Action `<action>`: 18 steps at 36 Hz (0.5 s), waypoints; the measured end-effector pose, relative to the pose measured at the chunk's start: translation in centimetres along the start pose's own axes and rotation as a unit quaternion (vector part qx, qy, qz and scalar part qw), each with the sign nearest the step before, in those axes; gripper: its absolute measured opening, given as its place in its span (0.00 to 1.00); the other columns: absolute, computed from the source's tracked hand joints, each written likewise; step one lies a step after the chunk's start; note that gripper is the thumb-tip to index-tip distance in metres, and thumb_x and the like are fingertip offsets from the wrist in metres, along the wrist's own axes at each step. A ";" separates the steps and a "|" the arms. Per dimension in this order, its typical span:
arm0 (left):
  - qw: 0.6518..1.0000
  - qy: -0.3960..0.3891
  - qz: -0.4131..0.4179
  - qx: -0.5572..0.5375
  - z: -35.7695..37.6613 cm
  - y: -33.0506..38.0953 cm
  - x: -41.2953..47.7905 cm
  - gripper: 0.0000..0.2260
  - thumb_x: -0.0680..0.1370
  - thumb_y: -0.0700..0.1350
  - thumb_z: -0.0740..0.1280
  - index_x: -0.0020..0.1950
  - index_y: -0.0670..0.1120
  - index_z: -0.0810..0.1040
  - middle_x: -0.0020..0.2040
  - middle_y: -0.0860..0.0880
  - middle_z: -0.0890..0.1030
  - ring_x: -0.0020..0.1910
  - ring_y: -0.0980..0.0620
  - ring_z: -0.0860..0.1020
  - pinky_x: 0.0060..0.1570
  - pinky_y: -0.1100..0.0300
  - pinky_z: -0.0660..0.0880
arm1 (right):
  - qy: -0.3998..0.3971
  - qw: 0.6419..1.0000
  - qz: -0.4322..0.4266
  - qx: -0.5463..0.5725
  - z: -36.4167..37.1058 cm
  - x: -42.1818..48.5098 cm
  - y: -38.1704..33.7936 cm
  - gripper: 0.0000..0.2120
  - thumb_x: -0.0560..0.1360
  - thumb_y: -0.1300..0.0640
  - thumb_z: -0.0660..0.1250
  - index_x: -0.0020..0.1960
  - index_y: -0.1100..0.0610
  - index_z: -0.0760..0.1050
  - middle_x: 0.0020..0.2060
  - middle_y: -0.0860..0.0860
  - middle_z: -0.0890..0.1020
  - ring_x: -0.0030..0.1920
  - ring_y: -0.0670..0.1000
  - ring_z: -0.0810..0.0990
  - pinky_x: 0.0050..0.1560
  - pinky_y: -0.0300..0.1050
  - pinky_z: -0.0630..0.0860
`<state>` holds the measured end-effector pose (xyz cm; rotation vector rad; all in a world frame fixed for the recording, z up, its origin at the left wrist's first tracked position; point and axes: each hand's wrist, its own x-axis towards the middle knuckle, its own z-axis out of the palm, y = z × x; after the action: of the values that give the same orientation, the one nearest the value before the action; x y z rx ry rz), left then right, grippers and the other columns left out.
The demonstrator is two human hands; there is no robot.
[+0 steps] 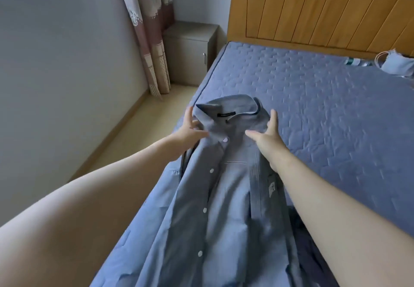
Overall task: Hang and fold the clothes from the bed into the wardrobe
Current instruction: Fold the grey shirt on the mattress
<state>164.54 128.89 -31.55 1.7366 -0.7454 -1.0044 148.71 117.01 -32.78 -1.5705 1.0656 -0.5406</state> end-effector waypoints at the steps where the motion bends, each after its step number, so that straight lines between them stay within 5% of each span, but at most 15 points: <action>1: 0.999 -0.013 -0.034 0.026 0.2 -1.4 0.4 0.33 0.80 0.35 0.59 0.76 0.57 0.46 0.65 0.55 0.69 0.39 0.60 0.72 0.32 0.67 0.70 | -0.009 1.000 0.020 -0.005 0.4 0.3 1.1 0.42 0.75 0.56 0.67 0.77 0.45 0.41 0.76 0.48 0.51 0.75 0.51 0.55 0.71 0.48 0.56; 3: 0.993 -0.023 -0.097 0.064 0.3 -4.0 0.7 0.32 0.80 0.37 0.60 0.77 0.53 0.46 0.75 0.49 0.58 0.53 0.53 0.73 0.39 0.65 0.71 | -0.013 0.998 0.052 -0.024 1.4 0.5 3.7 0.44 0.73 0.52 0.68 0.76 0.44 0.42 0.76 0.47 0.52 0.75 0.52 0.56 0.72 0.51 0.56; 5: 0.984 -0.017 -0.141 0.108 0.1 -6.9 0.5 0.28 0.80 0.39 0.60 0.77 0.49 0.52 0.75 0.46 0.58 0.60 0.48 0.70 0.46 0.62 0.70 | -0.030 0.995 0.087 -0.026 2.6 0.2 6.4 0.42 0.73 0.54 0.68 0.77 0.45 0.44 0.76 0.48 0.53 0.75 0.51 0.56 0.71 0.49 0.56; 8: 0.968 -0.020 -0.202 0.147 -0.5 -11.4 -0.3 0.19 0.80 0.40 0.60 0.71 0.48 0.64 0.68 0.46 0.68 0.52 0.47 0.71 0.41 0.62 0.69 | -0.075 0.986 0.147 -0.020 4.6 -1.2 10.5 0.37 0.76 0.58 0.65 0.77 0.47 0.47 0.76 0.49 0.55 0.74 0.51 0.58 0.68 0.45 0.58; 10: 0.959 -0.028 -0.240 0.150 -0.9 -14.1 -1.2 0.09 0.80 0.38 0.58 0.55 0.50 0.72 0.51 0.49 0.72 0.40 0.52 0.69 0.35 0.63 0.64 | -0.108 0.976 0.190 -0.024 6.0 -2.7 12.9 0.35 0.77 0.57 0.64 0.77 0.47 0.48 0.75 0.50 0.56 0.73 0.52 0.59 0.68 0.46 0.60; 12: 0.952 -0.022 -0.261 0.160 -1.3 -16.8 -2.0 0.11 0.78 0.36 0.57 0.42 0.51 0.70 0.41 0.50 0.68 0.35 0.53 0.65 0.33 0.62 0.61 | -0.121 0.966 0.227 -0.037 7.5 -4.2 15.0 0.33 0.77 0.57 0.63 0.76 0.48 0.51 0.74 0.52 0.59 0.72 0.53 0.62 0.67 0.47 0.61; 14: 0.939 -0.018 -0.283 0.196 -1.8 -19.3 -3.0 0.11 0.78 0.35 0.55 0.46 0.48 0.74 0.44 0.46 0.71 0.39 0.48 0.70 0.34 0.61 0.66 | -0.136 0.954 0.262 -0.050 9.1 -5.8 16.9 0.30 0.77 0.57 0.63 0.75 0.50 0.55 0.72 0.54 0.63 0.69 0.54 0.66 0.64 0.45 0.63; 16: 0.925 0.005 -0.297 0.238 -2.3 -21.9 -3.8 0.15 0.78 0.35 0.54 0.58 0.44 0.75 0.55 0.43 0.75 0.53 0.42 0.75 0.47 0.56 0.74 | -0.152 0.943 0.290 -0.051 10.5 -7.4 18.2 0.27 0.77 0.57 0.63 0.74 0.52 0.58 0.69 0.54 0.66 0.63 0.53 0.70 0.58 0.41 0.64; 18: 0.910 0.019 -0.310 0.276 -2.9 -24.6 -4.5 0.18 0.78 0.35 0.52 0.63 0.44 0.74 0.63 0.44 0.75 0.62 0.43 0.73 0.58 0.56 0.71 | -0.158 0.937 0.307 -0.045 12.0 -8.5 19.5 0.25 0.77 0.58 0.63 0.72 0.53 0.61 0.66 0.54 0.70 0.56 0.52 0.72 0.55 0.40 0.65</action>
<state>165.91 142.56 -52.64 2.5813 -0.4734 -1.2449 147.40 130.84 -52.88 -1.2487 1.2571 0.1835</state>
